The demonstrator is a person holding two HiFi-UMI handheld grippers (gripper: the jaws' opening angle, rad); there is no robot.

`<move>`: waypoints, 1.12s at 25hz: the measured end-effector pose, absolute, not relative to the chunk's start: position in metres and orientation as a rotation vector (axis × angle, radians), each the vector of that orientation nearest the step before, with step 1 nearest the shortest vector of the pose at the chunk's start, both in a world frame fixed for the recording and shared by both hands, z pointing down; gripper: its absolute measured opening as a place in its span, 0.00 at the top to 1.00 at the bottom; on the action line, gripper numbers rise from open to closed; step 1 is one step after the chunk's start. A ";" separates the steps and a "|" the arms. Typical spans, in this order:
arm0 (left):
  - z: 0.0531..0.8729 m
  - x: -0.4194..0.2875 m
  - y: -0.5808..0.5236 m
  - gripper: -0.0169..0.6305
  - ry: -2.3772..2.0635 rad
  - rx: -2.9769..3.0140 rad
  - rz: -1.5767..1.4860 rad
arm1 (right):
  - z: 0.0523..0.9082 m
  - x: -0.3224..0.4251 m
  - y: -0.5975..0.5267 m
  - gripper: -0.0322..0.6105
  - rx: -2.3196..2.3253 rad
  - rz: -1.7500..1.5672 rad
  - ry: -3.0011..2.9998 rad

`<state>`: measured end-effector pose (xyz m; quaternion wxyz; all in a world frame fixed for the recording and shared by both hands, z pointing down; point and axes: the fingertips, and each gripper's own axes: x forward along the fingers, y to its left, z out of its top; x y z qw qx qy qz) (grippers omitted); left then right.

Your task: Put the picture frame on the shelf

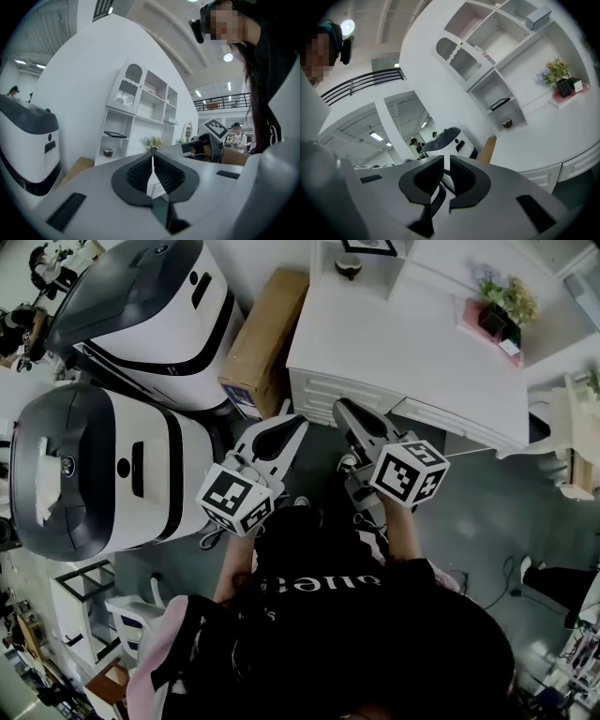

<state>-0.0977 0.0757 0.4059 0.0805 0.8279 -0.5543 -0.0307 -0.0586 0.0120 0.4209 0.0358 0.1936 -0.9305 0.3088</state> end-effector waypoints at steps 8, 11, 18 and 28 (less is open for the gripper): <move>0.403 -0.090 0.111 0.94 -1.625 2.511 -0.127 | 0.417 -0.053 0.055 0.85 0.620 0.896 -2.863; 0.400 -0.086 0.115 0.94 -1.611 2.528 -0.138 | 0.415 -0.048 0.062 0.85 0.633 0.882 -2.862; 0.396 -0.078 0.117 0.94 -1.600 2.545 -0.152 | 0.412 -0.041 0.067 0.85 0.635 0.850 -2.859; 0.398 -0.078 0.110 0.94 -1.578 2.548 -0.149 | 0.417 -0.038 0.060 0.85 0.662 0.866 -2.845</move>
